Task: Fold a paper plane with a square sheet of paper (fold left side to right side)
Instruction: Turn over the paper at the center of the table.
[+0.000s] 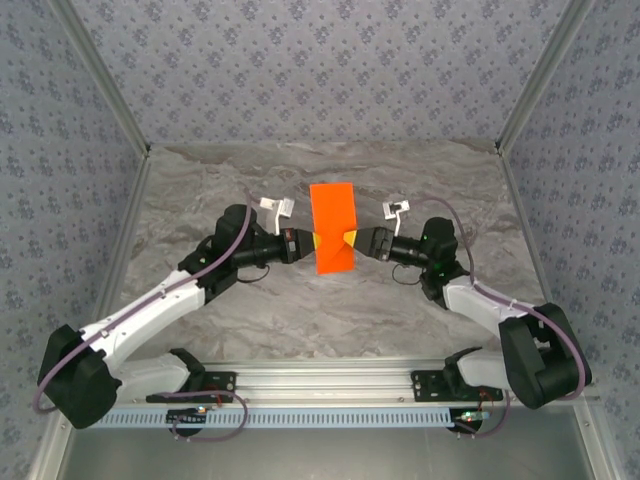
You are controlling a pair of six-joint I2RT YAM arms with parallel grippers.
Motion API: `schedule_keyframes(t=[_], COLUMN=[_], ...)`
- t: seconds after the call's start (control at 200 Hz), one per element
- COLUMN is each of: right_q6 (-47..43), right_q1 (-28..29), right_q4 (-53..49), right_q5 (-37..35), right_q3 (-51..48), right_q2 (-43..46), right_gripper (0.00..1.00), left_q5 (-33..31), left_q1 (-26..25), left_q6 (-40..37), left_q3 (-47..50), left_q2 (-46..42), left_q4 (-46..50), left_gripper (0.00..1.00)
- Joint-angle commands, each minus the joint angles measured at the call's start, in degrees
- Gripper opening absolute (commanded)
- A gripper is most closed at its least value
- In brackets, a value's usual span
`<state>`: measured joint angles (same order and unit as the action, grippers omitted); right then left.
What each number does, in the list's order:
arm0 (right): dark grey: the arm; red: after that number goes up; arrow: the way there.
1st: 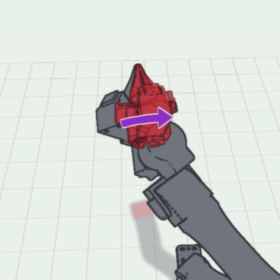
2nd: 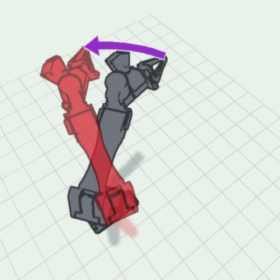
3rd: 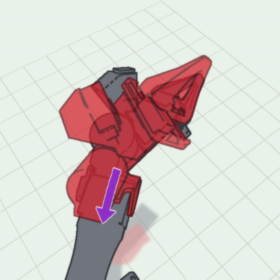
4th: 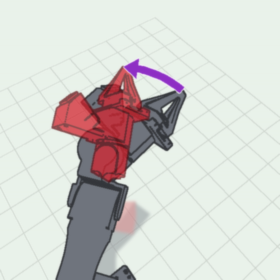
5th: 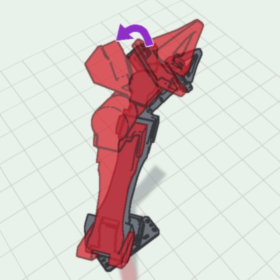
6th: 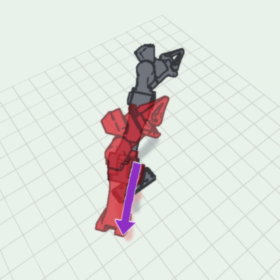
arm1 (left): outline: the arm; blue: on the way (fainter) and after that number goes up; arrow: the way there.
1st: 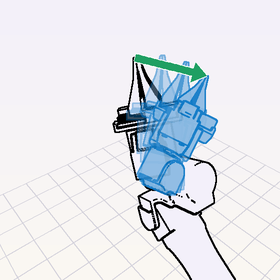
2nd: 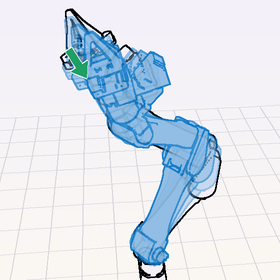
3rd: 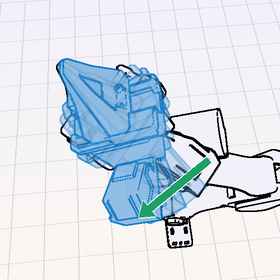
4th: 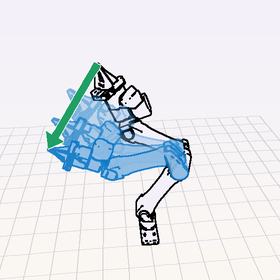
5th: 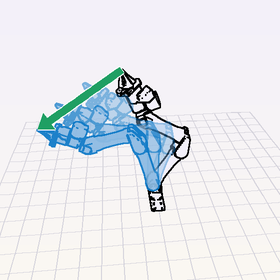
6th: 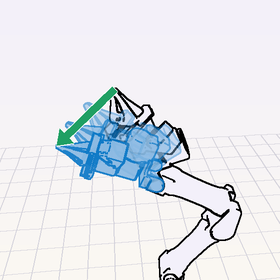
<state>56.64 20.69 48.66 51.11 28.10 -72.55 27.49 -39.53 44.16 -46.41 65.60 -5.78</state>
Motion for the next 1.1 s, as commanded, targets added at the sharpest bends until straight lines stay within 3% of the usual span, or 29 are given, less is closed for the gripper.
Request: schedule_keyframes(t=[0.0,0.175,0.455,0.59,0.645,0.799,0.894,0.994,1.094], right_q6=[5.3,7.2,7.1,4.5,1.3,-13.9,-25.1,-32.9,-36.0], right_q1=[0.7,1.5,2.0,2.0,2.0,2.2,3.0,6.3,14.4], right_q4=[7.8,9.8,8.9,4.4,-1.6,-28.8,-49.4,-68.4,-84.4], right_q5=[2.1,1.4,0.8,0.5,0.1,-3.9,-10.6,-24.0,-45.3], right_q3=[0.9,1.3,1.2,1.6,2.2,6.1,11.6,18.9,28.1], right_q2=[0.7,1.1,2.3,5.1,7.2,14.7,18.0,18.0,13.5], right_gripper=[0.99,0.84,0.41,0.21,0.18,0.14,0.10,0.08,0.08], left_q5=[5.3,6.4,6.4,5.4,4.4,-1.8,-9.6,-19.1,-27.2], left_q1=[-0.4,-0.4,-0.1,0.5,1.0,3.4,4.2,4.2,4.2], left_q6=[3.5,5.6,6.7,6.0,4.7,-1.1,-5.8,-9.6,-10.8], left_q3=[1.1,2.0,2.8,3.1,3.0,2.1,0.9,-0.9,-1.7], left_q2=[-0.9,-1.0,-0.3,0.2,0.1,-3.2,-7.0,-10.9,-14.8], left_q4=[-8.7,-12.5,-13.5,-11.1,-8.2,5.1,16.1,26.3,33.0], left_gripper=[0.07,0.07,0.07,0.12,0.20,0.56,0.63,0.66,0.67])
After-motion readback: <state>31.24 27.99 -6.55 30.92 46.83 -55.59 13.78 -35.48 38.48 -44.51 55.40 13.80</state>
